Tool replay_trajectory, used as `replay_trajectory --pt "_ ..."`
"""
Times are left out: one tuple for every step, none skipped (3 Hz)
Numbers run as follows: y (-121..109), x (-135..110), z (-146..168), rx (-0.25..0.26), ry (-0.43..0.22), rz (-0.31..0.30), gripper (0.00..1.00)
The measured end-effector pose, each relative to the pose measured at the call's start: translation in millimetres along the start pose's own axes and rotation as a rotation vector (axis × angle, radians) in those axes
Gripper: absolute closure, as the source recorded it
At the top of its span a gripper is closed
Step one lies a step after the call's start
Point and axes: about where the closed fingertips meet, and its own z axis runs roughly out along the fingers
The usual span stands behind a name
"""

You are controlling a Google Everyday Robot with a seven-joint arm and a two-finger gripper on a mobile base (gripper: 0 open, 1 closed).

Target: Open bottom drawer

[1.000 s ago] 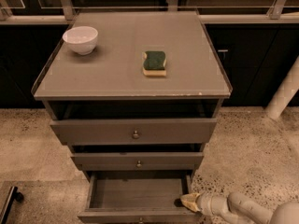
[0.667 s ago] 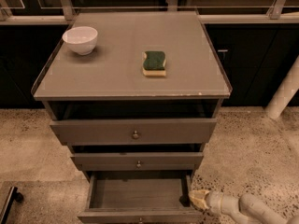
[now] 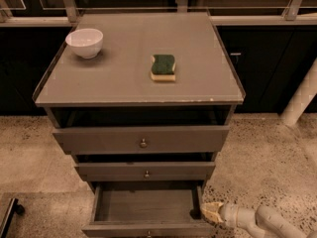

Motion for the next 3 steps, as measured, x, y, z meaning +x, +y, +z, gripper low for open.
replay_trajectory --pt "0.1 0.0 0.3 0.000 0.000 0.000 0.13" --pt "0.1 0.0 0.3 -0.001 0.000 0.000 0.00" --pt "0.2 0.0 0.4 -0.001 0.000 0.000 0.00"
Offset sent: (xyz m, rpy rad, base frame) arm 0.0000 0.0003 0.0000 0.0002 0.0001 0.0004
